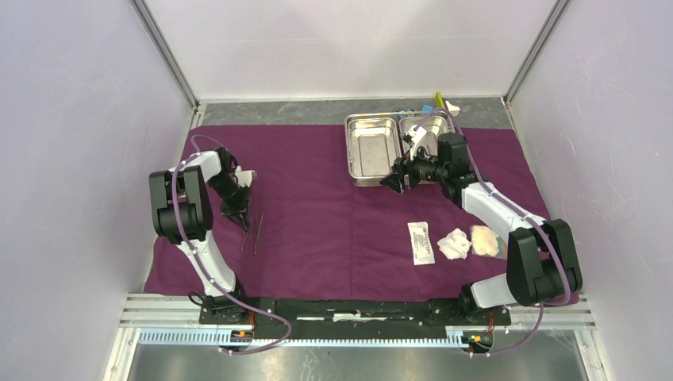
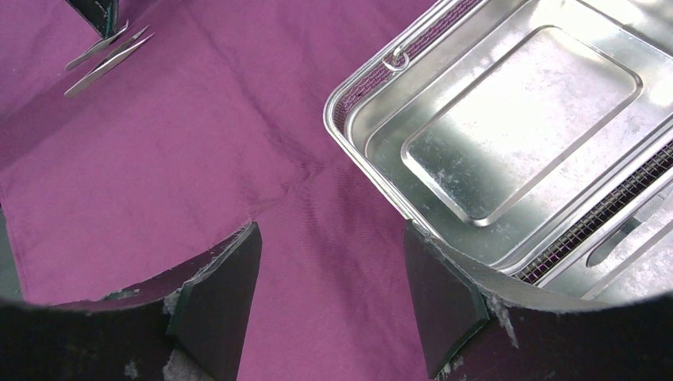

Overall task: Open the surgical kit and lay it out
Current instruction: Place the medical item in the surgical kit.

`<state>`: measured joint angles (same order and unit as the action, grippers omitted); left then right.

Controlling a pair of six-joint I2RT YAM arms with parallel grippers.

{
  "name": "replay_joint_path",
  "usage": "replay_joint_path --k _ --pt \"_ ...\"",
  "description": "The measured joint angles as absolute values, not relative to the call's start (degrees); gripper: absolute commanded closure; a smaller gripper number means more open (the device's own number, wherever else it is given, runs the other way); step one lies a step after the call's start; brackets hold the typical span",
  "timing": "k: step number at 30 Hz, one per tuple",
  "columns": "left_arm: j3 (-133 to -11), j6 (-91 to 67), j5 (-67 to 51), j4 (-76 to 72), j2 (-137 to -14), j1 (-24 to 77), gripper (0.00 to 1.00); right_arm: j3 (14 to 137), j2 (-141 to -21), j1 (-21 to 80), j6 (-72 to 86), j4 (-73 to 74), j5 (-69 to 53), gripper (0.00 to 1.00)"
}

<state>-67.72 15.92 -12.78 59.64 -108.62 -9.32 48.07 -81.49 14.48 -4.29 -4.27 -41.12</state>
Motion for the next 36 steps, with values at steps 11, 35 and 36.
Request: replay_joint_path --k 11,35,36 --pt "-66.92 15.92 -13.06 59.75 -108.05 -9.32 0.98 48.07 -81.95 14.39 -4.12 -4.25 -41.58 0.27" --pt "-64.6 15.84 -12.73 60.07 -106.28 -9.58 0.86 48.07 -82.56 14.06 -4.08 -4.25 -42.09 0.26" --pt "-64.6 15.79 -12.6 60.05 -106.28 -9.58 0.84 48.07 -82.56 14.06 -4.05 -4.25 -42.09 0.26"
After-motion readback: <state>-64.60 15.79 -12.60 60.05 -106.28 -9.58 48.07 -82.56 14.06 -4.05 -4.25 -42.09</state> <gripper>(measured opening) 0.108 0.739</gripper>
